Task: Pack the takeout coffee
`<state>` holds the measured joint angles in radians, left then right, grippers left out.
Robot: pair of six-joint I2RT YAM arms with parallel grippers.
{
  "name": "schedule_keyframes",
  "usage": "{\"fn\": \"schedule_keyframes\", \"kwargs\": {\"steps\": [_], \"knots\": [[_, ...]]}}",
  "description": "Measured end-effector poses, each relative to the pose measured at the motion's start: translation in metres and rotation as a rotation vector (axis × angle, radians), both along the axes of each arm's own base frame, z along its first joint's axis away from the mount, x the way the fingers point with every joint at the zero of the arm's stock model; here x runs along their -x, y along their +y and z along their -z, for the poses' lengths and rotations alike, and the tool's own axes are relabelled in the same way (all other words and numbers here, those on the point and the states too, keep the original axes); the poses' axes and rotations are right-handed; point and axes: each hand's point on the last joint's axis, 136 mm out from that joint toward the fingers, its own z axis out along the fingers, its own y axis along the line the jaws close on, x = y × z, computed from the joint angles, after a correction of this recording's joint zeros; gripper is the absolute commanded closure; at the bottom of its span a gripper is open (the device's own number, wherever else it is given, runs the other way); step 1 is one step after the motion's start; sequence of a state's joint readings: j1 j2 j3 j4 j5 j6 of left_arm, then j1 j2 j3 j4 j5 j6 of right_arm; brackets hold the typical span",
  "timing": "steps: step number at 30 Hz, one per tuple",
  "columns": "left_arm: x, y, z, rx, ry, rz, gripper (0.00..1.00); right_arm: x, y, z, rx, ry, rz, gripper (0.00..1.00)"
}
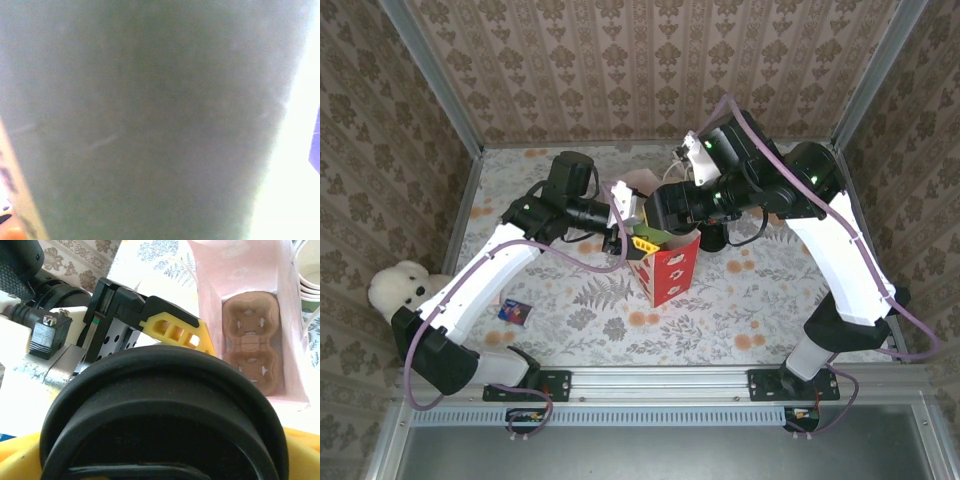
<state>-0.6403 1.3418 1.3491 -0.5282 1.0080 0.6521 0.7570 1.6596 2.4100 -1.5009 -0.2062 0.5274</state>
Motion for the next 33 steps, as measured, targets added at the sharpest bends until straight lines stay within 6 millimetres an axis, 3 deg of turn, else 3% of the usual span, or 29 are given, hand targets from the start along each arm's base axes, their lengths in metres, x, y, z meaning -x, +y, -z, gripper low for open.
{"fn": "schedule_keyframes", "kwargs": {"steps": [17,20,23,30,33], "knots": [[0.009,-0.001,0.003,-0.029,-0.039,0.051,0.37,0.014,-0.001,0.003,-0.018,0.094,-0.042,0.10],[0.010,0.000,0.004,-0.035,-0.037,0.051,0.37,0.015,-0.001,0.005,-0.013,0.104,-0.045,0.17],[0.010,0.000,0.004,-0.037,-0.038,0.051,0.31,0.016,-0.001,0.005,-0.009,0.108,-0.047,0.25],[0.008,0.006,-0.007,-0.001,-0.072,0.016,0.01,0.009,-0.016,0.009,0.044,0.066,0.013,0.32],[0.008,0.023,-0.022,0.054,-0.102,-0.048,0.00,0.005,-0.032,0.012,0.092,0.032,0.064,0.34]]}}
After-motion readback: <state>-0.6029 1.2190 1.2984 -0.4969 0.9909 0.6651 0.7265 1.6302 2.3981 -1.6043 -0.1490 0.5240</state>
